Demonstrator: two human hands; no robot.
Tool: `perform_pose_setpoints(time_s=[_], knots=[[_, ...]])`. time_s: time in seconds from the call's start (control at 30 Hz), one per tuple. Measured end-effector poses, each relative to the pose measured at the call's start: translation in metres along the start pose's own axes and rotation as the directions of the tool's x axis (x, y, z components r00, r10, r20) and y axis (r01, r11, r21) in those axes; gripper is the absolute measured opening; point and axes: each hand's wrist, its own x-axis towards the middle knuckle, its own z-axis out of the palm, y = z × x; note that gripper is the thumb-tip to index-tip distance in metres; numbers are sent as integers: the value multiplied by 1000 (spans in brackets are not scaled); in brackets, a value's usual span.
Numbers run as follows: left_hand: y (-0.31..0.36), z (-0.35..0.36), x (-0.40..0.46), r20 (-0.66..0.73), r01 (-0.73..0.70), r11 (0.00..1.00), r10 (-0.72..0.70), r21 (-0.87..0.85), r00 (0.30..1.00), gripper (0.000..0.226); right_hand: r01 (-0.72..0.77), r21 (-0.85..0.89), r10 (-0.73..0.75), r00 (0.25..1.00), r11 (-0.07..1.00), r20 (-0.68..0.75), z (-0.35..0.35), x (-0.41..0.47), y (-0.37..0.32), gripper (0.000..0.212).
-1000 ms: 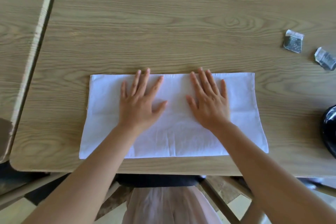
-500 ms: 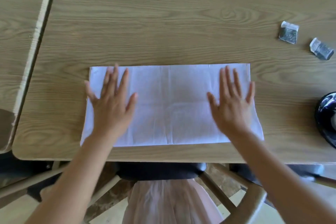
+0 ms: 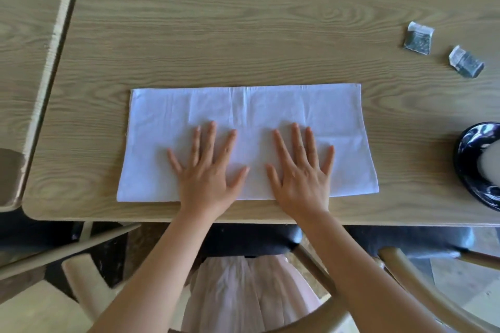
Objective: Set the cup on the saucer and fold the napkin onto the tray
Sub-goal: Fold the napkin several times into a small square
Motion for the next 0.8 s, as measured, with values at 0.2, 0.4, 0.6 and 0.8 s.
perform_pose_setpoints(time_s=[0.2,0.4,0.6,0.8], knots=[[-32,-7,-12,34,43,999,-44,31,998,83,-12,-41,13,1000,999,12,-11,-4,46,64],[-60,-12,-24,30,41,998,-43,43,999,87,35,-44,-35,999,998,-1,-15,-11,68,64],[-81,-9,-42,-14,5,998,-4,66,1000,87,21,-92,-23,1000,996,-15,-14,-32,89,62],[-83,-7,-43,-6,-9,997,10,76,1000,86,18,-125,-16,1000,992,19,-13,-37,93,63]])
